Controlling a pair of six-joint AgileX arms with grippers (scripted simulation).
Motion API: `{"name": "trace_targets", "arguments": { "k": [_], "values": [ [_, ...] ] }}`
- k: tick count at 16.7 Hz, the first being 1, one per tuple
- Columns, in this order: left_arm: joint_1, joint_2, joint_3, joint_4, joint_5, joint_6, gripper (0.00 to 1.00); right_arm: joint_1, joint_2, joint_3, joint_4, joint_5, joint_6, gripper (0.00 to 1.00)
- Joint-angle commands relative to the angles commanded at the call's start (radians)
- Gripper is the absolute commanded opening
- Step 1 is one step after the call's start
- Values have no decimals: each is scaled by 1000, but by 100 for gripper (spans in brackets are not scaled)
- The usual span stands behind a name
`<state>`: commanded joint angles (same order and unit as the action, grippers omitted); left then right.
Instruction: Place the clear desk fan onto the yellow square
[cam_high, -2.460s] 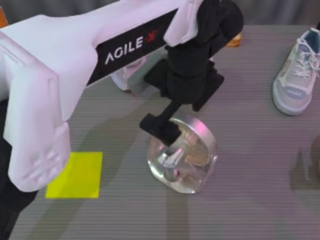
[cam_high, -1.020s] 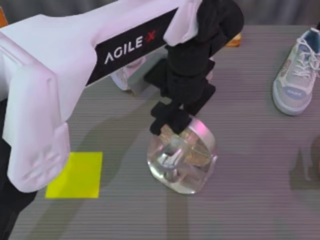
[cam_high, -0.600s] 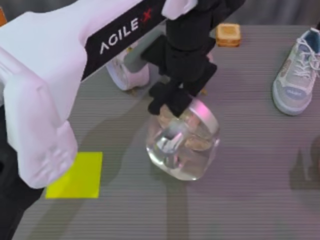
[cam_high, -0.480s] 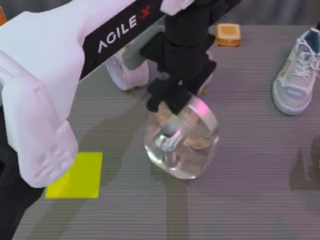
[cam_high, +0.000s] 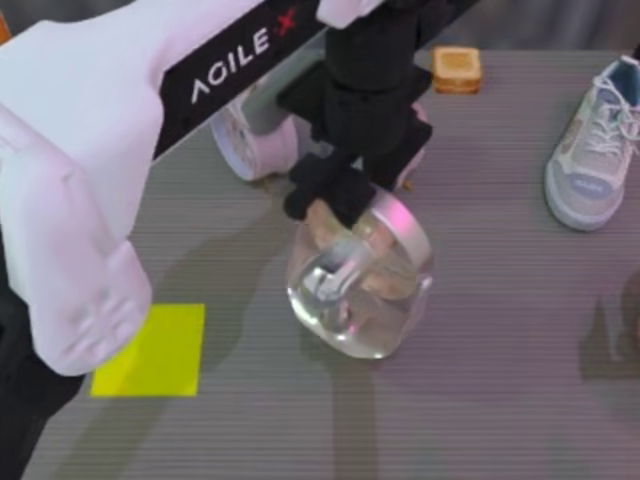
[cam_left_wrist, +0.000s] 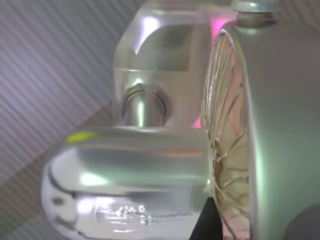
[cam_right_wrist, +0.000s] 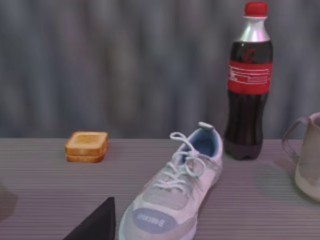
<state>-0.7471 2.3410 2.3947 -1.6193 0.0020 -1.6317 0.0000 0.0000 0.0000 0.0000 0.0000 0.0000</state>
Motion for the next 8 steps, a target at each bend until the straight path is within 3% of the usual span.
{"name": "trace_targets", "arguments": {
  "k": [4, 8],
  "values": [
    [23, -53, -56, 16, -6, 225, 0, 0, 0, 0, 0, 0, 0, 100],
    [65, -153, -156, 55, -11, 617, 0, 0, 0, 0, 0, 0, 0, 100]
  ]
}}
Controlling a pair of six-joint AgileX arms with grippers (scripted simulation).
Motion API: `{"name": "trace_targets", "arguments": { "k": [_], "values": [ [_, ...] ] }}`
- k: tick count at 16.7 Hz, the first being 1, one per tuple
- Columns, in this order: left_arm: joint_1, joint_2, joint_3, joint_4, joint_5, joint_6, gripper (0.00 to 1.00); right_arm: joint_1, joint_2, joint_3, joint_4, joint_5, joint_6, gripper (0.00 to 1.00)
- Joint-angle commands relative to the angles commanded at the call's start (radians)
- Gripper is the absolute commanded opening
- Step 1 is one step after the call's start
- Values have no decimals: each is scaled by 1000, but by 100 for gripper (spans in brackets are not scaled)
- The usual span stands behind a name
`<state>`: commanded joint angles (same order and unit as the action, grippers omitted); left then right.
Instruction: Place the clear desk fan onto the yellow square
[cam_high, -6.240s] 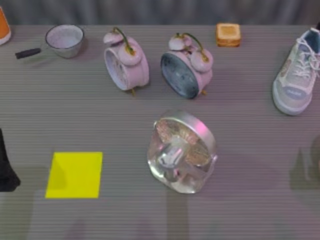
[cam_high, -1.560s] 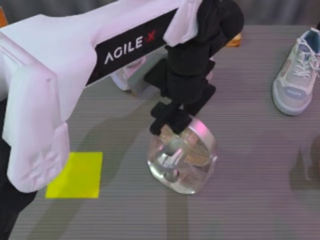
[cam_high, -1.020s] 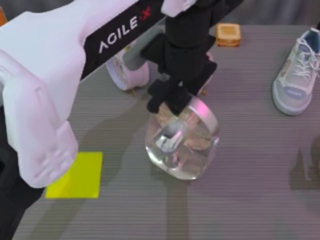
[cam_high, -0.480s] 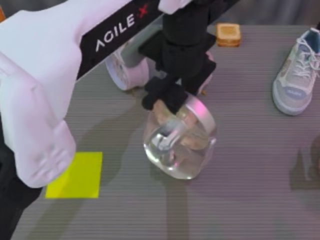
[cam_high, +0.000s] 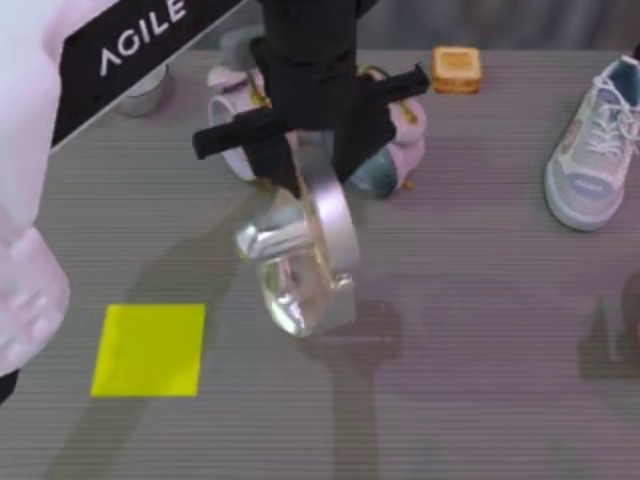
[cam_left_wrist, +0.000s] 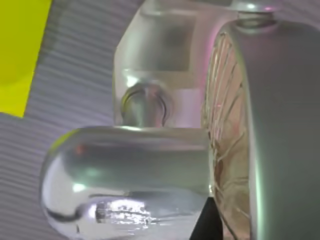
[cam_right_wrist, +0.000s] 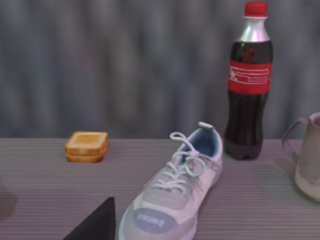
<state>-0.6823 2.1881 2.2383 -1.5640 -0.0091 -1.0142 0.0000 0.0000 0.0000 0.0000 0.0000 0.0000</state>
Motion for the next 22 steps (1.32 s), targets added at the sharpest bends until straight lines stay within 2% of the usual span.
{"name": "trace_targets", "arguments": {
  "k": [9, 13, 17, 20, 22],
  "values": [
    [134, -316, -349, 136, 1, 1216, 0, 0, 0, 0, 0, 0, 0, 100],
    [200, -423, -532, 170, 6, 1691, 0, 0, 0, 0, 0, 0, 0, 100],
    [259, -501, -699, 193, 9, 2013, 0, 0, 0, 0, 0, 0, 0, 100],
    [287, -536, -782, 202, 10, 2143, 0, 0, 0, 0, 0, 0, 0, 100],
    [295, -545, -805, 204, 10, 2178, 0, 0, 0, 0, 0, 0, 0, 100]
  ]
}}
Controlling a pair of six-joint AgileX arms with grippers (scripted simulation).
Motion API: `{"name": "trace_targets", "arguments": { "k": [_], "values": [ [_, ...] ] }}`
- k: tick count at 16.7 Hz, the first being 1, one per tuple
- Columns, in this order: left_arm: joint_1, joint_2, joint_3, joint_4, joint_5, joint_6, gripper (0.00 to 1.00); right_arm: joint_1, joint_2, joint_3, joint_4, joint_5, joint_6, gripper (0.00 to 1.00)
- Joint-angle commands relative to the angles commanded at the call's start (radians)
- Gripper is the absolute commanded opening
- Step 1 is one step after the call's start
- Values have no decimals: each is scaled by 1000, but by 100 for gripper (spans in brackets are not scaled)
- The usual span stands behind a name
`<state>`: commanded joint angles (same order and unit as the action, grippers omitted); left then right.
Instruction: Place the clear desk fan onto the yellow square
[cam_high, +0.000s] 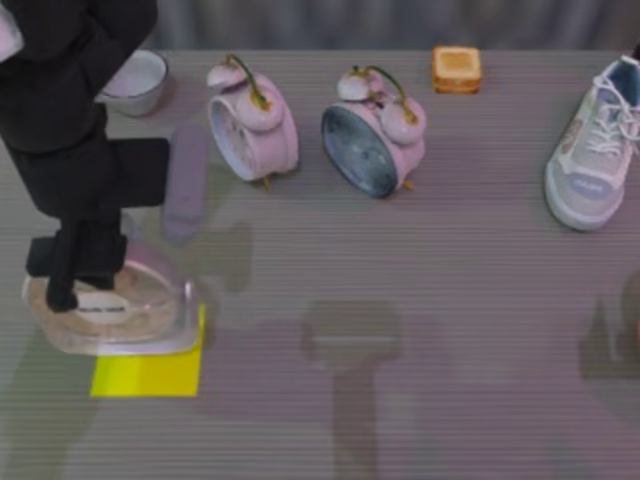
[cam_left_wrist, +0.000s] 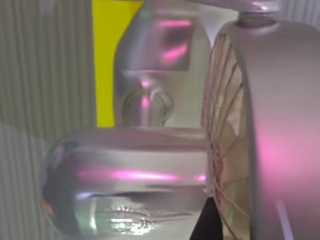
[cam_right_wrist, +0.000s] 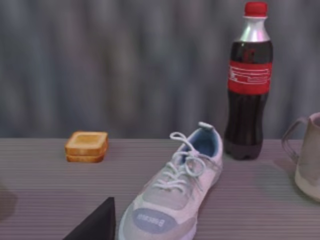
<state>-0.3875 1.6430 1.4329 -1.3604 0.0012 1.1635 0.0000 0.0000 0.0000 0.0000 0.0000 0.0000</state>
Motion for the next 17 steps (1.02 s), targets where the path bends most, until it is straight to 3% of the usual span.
{"name": "trace_targets", "arguments": {
  "k": [16, 17],
  "values": [
    [10, 16, -120, 136, 0, 11, 0, 0, 0, 0, 0, 0, 0, 100],
    [10, 16, -120, 136, 0, 11, 8, 0, 0, 0, 0, 0, 0, 100]
  ]
}}
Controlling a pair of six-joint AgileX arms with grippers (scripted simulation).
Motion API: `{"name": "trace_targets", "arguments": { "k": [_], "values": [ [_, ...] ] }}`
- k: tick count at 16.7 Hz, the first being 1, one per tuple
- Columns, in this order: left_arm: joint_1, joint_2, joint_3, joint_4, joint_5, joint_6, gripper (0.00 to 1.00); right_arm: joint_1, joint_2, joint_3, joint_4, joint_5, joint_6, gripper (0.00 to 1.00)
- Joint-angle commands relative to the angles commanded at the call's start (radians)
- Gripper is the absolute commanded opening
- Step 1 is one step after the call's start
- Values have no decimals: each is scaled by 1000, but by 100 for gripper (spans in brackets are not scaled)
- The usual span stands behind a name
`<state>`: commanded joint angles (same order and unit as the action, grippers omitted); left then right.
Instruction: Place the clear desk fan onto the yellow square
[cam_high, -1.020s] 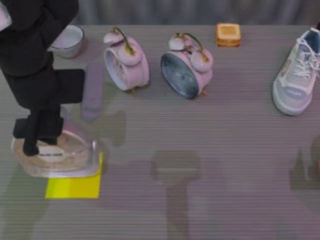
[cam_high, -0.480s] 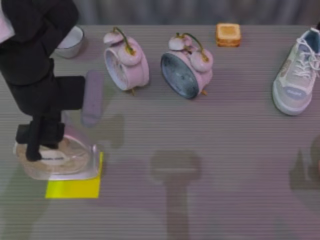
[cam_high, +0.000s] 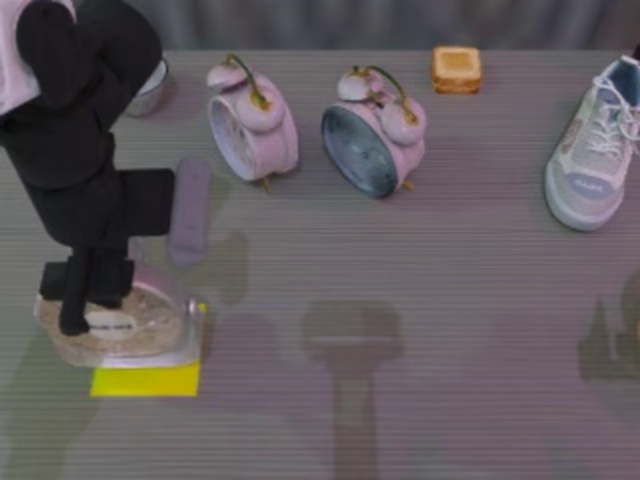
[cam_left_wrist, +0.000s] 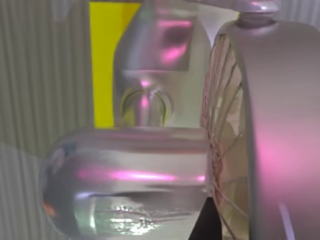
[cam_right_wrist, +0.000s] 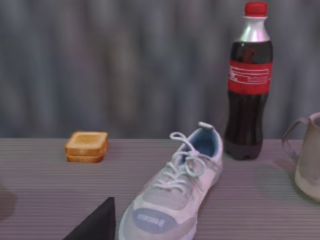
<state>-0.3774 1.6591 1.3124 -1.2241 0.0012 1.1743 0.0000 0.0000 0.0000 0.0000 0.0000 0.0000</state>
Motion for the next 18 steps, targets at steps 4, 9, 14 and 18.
{"name": "trace_targets", "arguments": {
  "k": [4, 9, 14, 18],
  "values": [
    [0, 0, 0, 0, 0, 0, 38, 0, 0, 0, 0, 0, 0, 100],
    [0, 0, 0, 0, 0, 0, 75, 0, 0, 0, 0, 0, 0, 100],
    [0, 0, 0, 0, 0, 0, 100, 0, 0, 0, 0, 0, 0, 100],
    [0, 0, 0, 0, 0, 0, 100, 0, 0, 0, 0, 0, 0, 100]
  ]
}}
